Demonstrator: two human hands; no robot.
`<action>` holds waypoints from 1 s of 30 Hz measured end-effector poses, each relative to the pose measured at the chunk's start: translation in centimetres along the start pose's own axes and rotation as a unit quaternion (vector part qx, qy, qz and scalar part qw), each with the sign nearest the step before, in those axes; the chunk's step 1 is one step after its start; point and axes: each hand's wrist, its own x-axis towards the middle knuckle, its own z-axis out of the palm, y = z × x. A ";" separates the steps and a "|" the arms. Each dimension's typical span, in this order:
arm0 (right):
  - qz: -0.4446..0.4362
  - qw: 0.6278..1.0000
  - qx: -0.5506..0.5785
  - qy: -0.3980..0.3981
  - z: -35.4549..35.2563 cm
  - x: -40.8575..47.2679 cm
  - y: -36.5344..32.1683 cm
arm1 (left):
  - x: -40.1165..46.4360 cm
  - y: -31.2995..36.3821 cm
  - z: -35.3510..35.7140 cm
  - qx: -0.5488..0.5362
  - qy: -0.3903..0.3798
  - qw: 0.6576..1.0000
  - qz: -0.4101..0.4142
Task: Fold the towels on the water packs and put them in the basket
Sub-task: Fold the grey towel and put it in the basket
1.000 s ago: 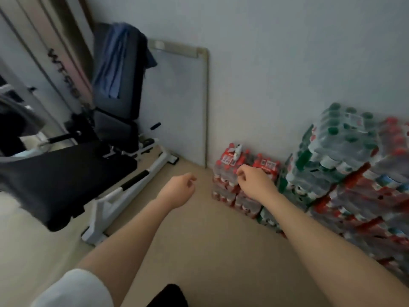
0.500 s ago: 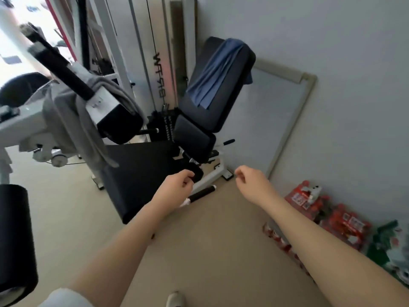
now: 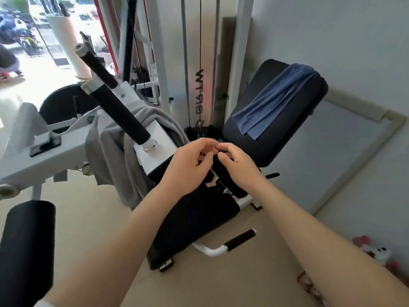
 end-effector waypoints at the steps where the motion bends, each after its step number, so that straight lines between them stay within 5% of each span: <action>1: -0.020 0.999 0.021 -0.021 0.2 1.5 -0.2 | 1.0 0.0 -0.5 0.007 0.010 1.000 0.016; 11: -0.125 0.971 -0.022 -0.202 4.6 15.8 -2.1 | 7.2 -2.9 -2.6 0.242 0.146 0.957 0.070; 17: -0.019 0.952 0.136 -0.273 7.0 17.9 -2.9 | 7.2 -4.4 -2.3 0.280 0.108 0.954 0.020; 23: -0.062 0.979 0.082 -0.176 5.6 16.5 -2.1 | 6.8 -4.7 -2.6 0.273 0.105 0.956 0.033; 30: 0.044 0.996 0.083 0.011 2.1 9.9 5.2 | 4.9 -4.7 -2.6 0.194 0.059 0.978 0.041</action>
